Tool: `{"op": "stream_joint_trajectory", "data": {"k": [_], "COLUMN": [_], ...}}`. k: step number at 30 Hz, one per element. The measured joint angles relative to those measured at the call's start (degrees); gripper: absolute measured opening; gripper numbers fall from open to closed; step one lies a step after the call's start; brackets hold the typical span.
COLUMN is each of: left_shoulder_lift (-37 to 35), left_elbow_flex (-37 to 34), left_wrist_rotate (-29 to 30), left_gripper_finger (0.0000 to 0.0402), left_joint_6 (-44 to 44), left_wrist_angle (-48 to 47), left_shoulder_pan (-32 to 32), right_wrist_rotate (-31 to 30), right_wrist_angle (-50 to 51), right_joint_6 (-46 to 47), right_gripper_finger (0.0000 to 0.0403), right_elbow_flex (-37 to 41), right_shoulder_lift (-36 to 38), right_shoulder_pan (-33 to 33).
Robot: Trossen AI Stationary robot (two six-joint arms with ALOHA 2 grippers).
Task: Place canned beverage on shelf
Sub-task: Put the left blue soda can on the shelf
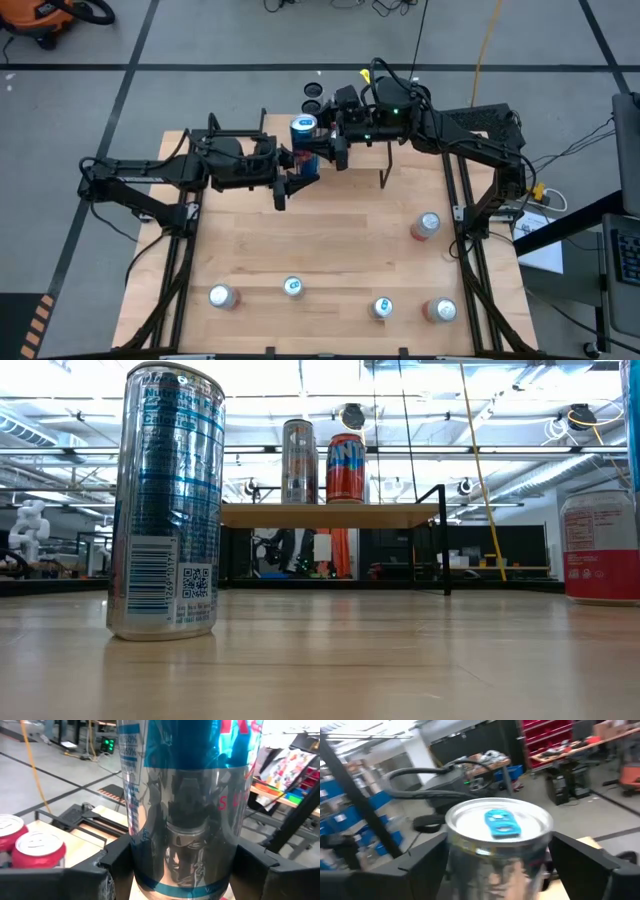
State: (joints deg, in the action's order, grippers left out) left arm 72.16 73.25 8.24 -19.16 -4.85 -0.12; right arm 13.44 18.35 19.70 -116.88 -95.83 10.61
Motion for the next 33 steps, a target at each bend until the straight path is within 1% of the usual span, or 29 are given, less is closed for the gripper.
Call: {"op": "stream_joint_trajectory", "data": {"k": [5,9,16,23,27,33], "left_shoulder_lift": [0.0,0.0,0.2,0.9,0.9,0.9], "left_elbow_flex": [0.0,0.0,0.0,0.0,0.0,0.0], "left_wrist_rotate": [3.6,5.7,5.9,5.9,5.8,5.8], "left_gripper_finger": [0.0245,0.0245,0.0244,0.0244,0.0244,0.0244], "left_joint_6": [0.0,0.0,0.5,1.7,1.6,1.5], "left_wrist_angle": [0.0,-0.2,-1.2,-2.1,-2.1,-2.2], "left_shoulder_pan": [0.0,0.0,0.0,0.0,0.0,0.0], "right_wrist_rotate": [-2.9,-3.2,-5.6,-5.8,-5.8,-5.7], "right_wrist_angle": [0.0,0.2,0.3,0.4,0.4,0.4], "right_joint_6": [0.0,-0.2,0.1,-0.6,-0.9,-1.9], "right_gripper_finger": [0.0318,0.0318,0.0318,0.0317,0.0301,0.0262], "right_elbow_flex": [0.0,0.0,0.0,0.0,0.0,0.0], "right_shoulder_lift": [0.0,0.0,0.0,0.0,0.0,0.0], "right_shoulder_pan": [0.2,0.2,0.2,0.2,0.2,0.2]}}
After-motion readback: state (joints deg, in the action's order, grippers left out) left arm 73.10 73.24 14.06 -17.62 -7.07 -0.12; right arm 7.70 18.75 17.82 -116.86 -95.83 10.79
